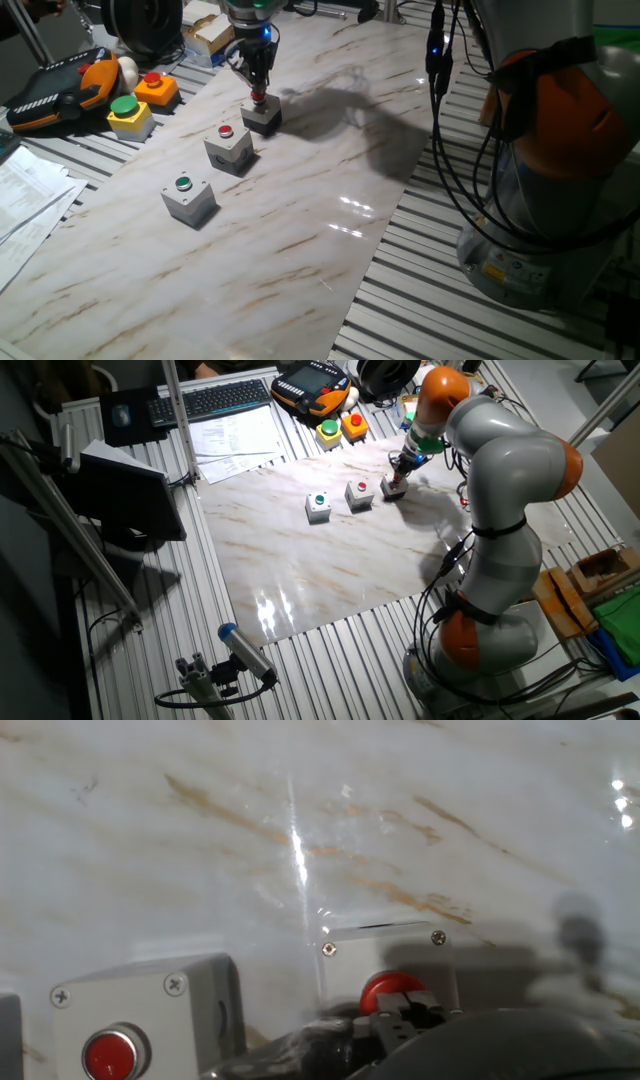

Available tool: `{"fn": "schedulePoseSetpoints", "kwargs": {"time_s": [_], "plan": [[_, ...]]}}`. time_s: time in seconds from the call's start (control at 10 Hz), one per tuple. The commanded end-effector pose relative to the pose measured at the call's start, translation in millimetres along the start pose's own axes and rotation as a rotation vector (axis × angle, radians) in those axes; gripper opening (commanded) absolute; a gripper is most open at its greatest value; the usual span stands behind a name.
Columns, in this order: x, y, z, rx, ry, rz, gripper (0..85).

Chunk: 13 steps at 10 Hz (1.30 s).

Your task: Press three buttons from left to right in sequence

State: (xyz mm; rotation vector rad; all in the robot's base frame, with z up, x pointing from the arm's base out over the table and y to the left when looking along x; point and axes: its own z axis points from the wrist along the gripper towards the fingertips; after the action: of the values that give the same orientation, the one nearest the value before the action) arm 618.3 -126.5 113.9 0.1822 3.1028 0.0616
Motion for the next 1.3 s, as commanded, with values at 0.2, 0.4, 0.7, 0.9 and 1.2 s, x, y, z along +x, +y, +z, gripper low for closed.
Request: {"fn": "schedulePoseSetpoints", "kwargs": {"time_s": [0.2,0.4,0.7,0.9,1.2], "plan": [[-0.5,0.4,7.1,-0.006,-0.003,-0.002,0.7],[-0.9,1.2,8.1,-0.006,-0.004,-0.002,0.7],[-0.4,2.7,-1.8,-0.005,0.005,-0.004,0.7],[1.9,6.5,-19.5,0.007,0.016,-0.002,0.7],[4.0,9.8,-30.5,0.002,0.015,-0.015,0.7]]}}
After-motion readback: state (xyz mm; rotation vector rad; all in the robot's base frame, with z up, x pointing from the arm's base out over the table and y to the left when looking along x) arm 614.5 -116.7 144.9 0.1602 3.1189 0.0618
